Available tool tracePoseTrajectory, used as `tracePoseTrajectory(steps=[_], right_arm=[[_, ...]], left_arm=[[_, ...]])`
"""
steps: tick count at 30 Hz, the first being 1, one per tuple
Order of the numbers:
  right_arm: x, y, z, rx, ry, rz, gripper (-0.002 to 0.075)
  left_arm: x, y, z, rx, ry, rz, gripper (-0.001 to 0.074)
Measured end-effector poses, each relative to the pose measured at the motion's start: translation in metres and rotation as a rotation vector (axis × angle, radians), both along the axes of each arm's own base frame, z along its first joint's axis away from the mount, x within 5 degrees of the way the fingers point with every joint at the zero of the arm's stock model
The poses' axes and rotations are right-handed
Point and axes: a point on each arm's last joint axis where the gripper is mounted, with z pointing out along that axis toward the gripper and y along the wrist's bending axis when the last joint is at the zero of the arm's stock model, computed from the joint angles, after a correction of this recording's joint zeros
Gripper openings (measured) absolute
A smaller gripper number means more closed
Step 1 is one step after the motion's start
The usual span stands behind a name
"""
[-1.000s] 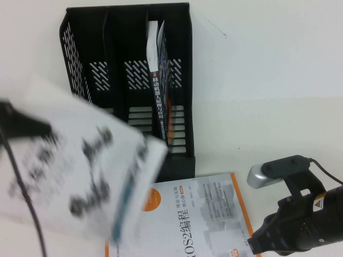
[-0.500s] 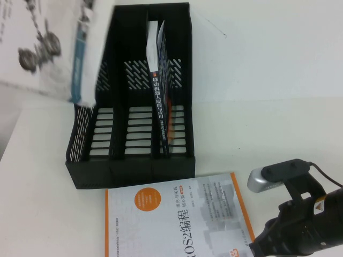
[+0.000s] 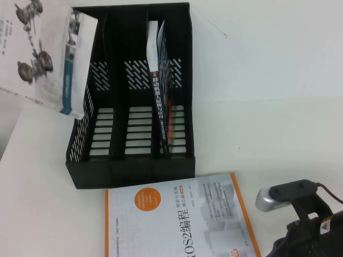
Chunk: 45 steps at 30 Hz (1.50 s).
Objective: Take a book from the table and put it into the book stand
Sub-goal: Place the book on the book shelf
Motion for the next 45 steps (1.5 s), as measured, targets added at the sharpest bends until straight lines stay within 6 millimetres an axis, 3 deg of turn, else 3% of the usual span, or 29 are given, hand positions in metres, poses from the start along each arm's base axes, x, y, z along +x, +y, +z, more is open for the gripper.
tracePoseTrajectory(steps=[8,20,27,30,34,38,41,45], right_arm=[[0.002,0.0,0.0,0.009,-0.019,-0.014,0.0],[0.003,0.001,0.001,0.019,-0.03,-0.026,-0.0001],[0.003,0.001,0.001,0.019,-0.03,-0.026,-0.0001],[0.003,0.001,0.001,0.019,-0.032,-0.024,-0.0001],[0.001,0.0,0.007,0.029,-0.052,-0.006,-0.0001],[-0.006,-0.005,0.024,0.048,-0.103,0.026,-0.0001],[-0.016,-0.014,0.043,0.045,-0.178,0.076,-0.0001],[-0.035,-0.036,0.074,-0.008,-0.298,0.102,-0.0001]], left_arm=[[0.019,0.003,-0.019,-0.041,0.087,0.042,0.0114],[0.061,-0.048,-0.058,0.077,0.202,0.072,0.0114],[0.085,-0.072,-0.094,0.132,0.297,0.056,0.0114],[0.092,-0.078,-0.103,0.137,0.314,0.046,0.0174],[0.093,-0.081,-0.1,0.117,0.288,0.047,0.033],[0.091,-0.081,-0.097,0.137,0.271,0.036,0.0379],[0.083,-0.077,-0.086,0.191,0.239,0.052,0.0332],[0.059,-0.067,-0.054,0.297,0.156,0.108,0.0155]])
